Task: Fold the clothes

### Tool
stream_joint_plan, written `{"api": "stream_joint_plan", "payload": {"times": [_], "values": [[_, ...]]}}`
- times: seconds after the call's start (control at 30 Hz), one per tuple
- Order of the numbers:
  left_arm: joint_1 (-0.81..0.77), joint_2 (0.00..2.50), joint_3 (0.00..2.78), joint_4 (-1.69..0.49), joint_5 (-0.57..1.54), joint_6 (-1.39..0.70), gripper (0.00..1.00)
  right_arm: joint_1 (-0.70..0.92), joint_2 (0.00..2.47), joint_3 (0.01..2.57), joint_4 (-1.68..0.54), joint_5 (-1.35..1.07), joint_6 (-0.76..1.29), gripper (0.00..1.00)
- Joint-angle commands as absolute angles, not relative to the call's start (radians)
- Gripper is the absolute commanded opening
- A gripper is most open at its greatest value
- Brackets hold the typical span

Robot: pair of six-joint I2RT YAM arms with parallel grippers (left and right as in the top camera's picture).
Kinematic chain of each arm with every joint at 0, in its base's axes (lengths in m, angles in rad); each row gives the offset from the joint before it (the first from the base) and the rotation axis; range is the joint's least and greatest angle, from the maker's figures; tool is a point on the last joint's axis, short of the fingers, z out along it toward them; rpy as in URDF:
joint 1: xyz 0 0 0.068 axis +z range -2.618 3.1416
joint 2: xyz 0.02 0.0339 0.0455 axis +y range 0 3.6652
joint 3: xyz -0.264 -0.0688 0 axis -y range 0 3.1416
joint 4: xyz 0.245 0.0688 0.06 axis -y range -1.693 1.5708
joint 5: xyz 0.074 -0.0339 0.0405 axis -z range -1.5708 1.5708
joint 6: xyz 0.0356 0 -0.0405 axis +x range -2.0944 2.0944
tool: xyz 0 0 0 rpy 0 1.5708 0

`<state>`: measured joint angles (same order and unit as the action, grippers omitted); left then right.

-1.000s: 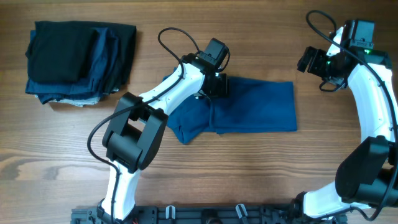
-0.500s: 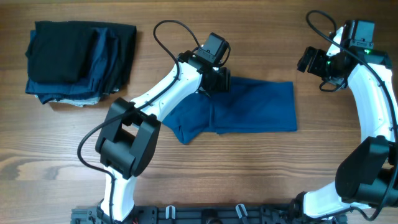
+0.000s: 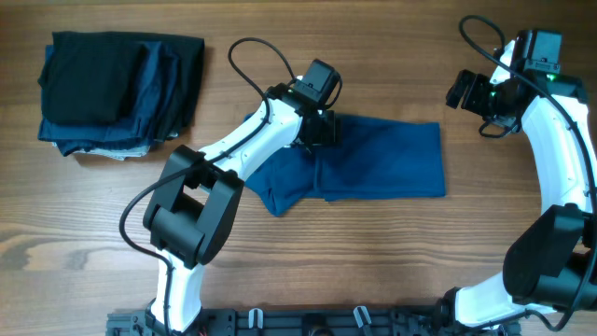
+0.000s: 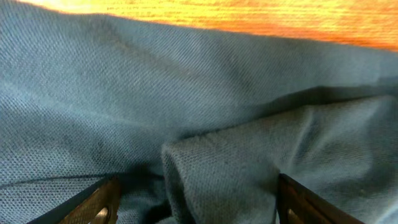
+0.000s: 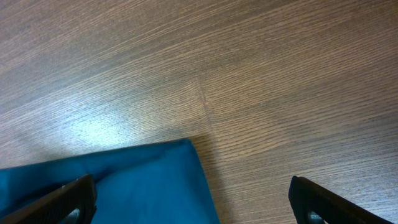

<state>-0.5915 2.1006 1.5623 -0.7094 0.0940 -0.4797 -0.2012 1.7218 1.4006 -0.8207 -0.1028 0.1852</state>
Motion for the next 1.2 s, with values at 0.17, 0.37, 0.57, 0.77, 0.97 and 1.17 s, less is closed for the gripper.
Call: {"api": "stream_joint_plan", "payload": {"times": [0.17, 0.37, 0.57, 0.77, 0.97, 1.17], "values": [[-0.592, 2.093, 1.554, -0.644, 0.081, -0.479, 0.60, -0.200, 1.730, 1.405, -0.815, -0.086, 0.183, 1.00], [-0.592, 2.093, 1.554, -0.639, 0.104, -0.479, 0.46, -0.200, 1.730, 1.405, -0.815, -0.086, 0.183, 1.00], [-0.592, 2.093, 1.554, -0.639, 0.104, -0.479, 0.49, -0.200, 1.730, 1.405, -0.815, -0.086, 0.184, 1.00], [-0.592, 2.118, 1.553, -0.638, 0.104, -0.479, 0.54, -0.200, 1.730, 1.405, -0.815, -0.086, 0.184, 1.00], [-0.592, 2.133, 1.553, -0.625, 0.104, -0.479, 0.27, -0.200, 1.730, 1.405, -0.815, -0.086, 0.184, 1.00], [-0.591, 2.103, 1.559, -0.604, 0.104, -0.479, 0.06, -0.200, 1.730, 1.405, -0.815, -0.086, 0.183, 1.00]]}}
